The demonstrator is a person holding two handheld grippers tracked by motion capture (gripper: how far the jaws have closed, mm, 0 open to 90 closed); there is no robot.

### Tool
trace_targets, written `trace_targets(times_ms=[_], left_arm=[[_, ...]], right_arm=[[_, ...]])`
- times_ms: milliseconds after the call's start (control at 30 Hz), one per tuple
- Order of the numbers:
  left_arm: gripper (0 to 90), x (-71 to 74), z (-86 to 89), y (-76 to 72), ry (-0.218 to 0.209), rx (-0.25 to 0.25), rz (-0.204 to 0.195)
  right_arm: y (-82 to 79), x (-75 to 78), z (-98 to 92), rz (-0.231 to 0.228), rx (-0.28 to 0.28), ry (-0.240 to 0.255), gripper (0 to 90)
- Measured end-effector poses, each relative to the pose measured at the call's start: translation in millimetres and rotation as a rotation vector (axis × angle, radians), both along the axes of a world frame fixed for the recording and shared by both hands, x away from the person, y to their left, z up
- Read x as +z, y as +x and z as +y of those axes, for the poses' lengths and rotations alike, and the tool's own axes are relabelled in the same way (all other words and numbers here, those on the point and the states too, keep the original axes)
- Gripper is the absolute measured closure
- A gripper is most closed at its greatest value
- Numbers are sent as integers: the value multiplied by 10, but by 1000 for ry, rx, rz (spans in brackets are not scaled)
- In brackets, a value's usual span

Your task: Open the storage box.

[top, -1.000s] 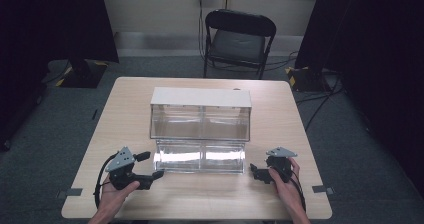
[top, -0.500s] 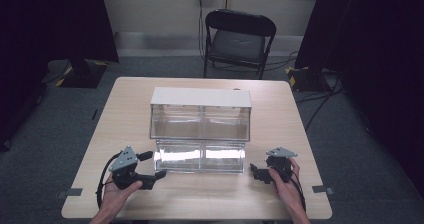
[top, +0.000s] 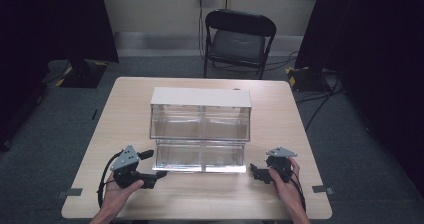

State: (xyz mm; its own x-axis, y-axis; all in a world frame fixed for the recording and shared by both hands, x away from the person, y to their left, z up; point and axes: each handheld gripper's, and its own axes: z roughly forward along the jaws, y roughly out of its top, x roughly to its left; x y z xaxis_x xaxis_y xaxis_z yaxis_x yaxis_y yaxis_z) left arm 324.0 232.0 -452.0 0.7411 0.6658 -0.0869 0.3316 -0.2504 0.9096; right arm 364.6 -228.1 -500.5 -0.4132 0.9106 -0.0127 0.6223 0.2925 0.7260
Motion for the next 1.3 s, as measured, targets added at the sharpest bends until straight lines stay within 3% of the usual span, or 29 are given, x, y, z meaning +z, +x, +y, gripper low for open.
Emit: trace_targets(times_ms=[333, 1300], left_arm=[[134, 21, -15, 18, -28, 0, 3], [152, 76, -34, 91, -48, 13, 11]], right_arm=[[0, 0, 0, 0, 0, 0, 82], [0, 0, 0, 0, 0, 0, 82]])
